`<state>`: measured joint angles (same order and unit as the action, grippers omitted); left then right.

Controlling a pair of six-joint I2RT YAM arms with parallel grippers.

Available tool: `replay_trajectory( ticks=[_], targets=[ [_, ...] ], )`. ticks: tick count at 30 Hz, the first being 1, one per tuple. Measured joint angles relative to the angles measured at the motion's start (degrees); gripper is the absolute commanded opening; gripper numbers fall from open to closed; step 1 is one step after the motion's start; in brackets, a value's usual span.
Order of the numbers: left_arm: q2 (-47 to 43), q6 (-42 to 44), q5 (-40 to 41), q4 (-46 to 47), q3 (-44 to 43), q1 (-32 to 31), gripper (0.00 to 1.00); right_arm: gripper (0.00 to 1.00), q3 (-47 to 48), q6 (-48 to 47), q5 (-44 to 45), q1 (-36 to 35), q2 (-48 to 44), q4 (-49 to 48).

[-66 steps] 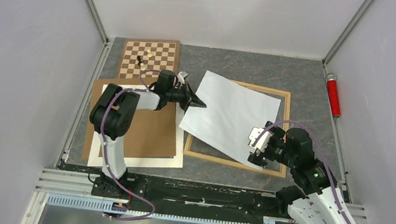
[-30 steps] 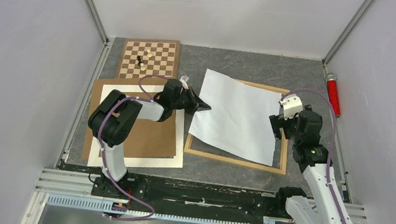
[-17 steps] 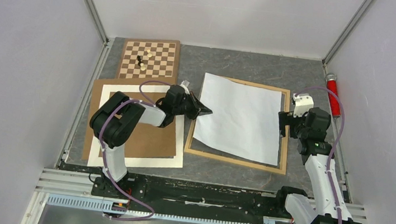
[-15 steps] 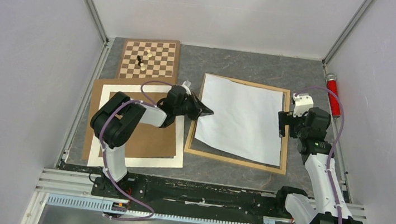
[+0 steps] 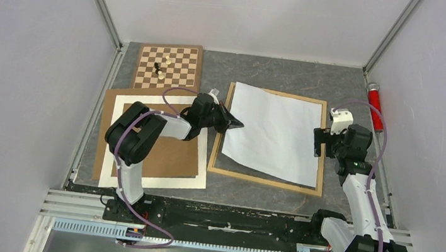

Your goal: Put the photo into the frame

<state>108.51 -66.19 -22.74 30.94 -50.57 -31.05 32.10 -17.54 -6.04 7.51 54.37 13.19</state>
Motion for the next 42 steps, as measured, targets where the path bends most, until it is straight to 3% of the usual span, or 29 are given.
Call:
replay_trajectory(
  ticks=[18, 42],
  targets=[
    [2.1, 2.1, 1.1, -4.7, -2.0, 0.0, 0.03, 0.95, -1.3, -0.1, -1.6, 0.9, 0.1, -1.5],
    [2.8, 2.2, 3.5, -5.2, -2.0, -1.2, 0.12, 0.95, -2.0, -0.5, -2.1, 1.4, 0.1, -2.4]
  ],
)
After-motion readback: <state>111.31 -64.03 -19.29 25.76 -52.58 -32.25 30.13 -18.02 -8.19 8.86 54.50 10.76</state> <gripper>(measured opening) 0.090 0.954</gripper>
